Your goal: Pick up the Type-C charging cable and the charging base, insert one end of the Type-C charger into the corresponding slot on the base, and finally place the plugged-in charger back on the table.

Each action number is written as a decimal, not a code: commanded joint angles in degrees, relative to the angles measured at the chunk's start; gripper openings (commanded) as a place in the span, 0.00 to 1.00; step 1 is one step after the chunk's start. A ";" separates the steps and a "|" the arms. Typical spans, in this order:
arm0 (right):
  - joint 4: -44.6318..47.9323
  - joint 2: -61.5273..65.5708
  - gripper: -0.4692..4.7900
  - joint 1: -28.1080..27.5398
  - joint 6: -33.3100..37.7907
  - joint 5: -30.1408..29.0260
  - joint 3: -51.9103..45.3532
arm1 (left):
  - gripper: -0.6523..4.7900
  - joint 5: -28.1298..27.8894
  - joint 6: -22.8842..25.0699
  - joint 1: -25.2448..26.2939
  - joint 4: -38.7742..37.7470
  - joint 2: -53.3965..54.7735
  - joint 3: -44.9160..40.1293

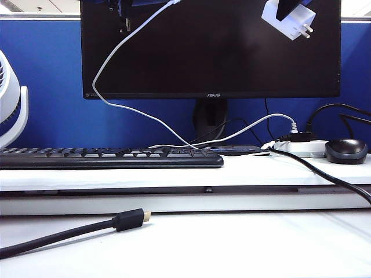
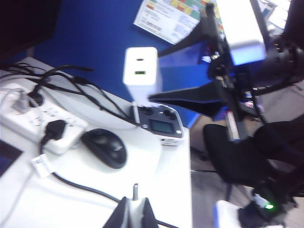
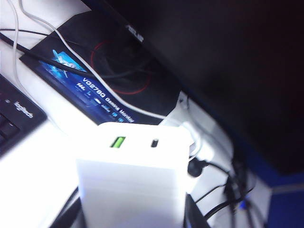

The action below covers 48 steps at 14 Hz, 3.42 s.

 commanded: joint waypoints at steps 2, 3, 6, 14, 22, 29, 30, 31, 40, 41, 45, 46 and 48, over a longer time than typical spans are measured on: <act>2.29 -1.53 0.09 2.10 -12.35 0.11 0.28 | 0.11 3.48 -3.04 -0.15 1.42 -0.35 0.20; 2.43 -1.92 0.09 3.34 -17.31 0.11 0.28 | 0.11 3.58 -3.17 -0.55 1.44 -0.42 0.20; 3.50 -2.45 0.09 4.11 -21.90 -0.07 0.28 | 0.11 2.40 -4.48 -1.53 2.05 -0.46 0.22; 5.46 -5.77 0.09 5.14 -44.17 -0.09 0.28 | 0.11 -5.27 -4.35 -6.62 -0.50 -0.68 6.75; 15.17 -7.39 0.09 9.35 -48.85 0.74 0.28 | 0.11 -10.12 -0.96 -7.87 -9.25 -0.96 13.27; 15.23 -7.30 0.09 10.78 -50.82 1.18 0.26 | 0.11 -28.72 18.71 -9.25 -27.87 -1.09 22.18; 15.06 -7.26 0.09 10.78 -53.31 1.16 0.26 | 0.11 -32.57 20.44 -10.01 -29.70 -1.09 23.76; 15.08 -6.99 0.09 10.99 -54.49 1.01 0.26 | 0.11 -34.56 21.31 -10.64 -30.93 -1.09 24.70; 15.87 -6.67 0.09 13.79 -57.68 1.81 0.26 | 0.11 -12.87 8.04 -11.98 -32.30 -1.09 28.00; 15.98 -6.93 0.09 13.79 -57.99 1.86 0.26 | 0.11 -11.98 5.77 -11.58 -31.58 -1.09 28.00; 16.98 -9.05 0.09 13.81 -60.46 1.81 0.26 | 0.11 -0.31 -14.03 -8.11 -24.90 -1.05 27.98; 17.97 -9.16 0.09 13.88 -60.52 1.57 0.26 | 0.11 2.56 -20.57 -8.07 -22.91 -1.05 27.98; 20.31 -9.14 0.09 13.92 -61.59 1.18 0.26 | 0.11 4.98 -26.97 -8.04 -21.09 -1.05 27.98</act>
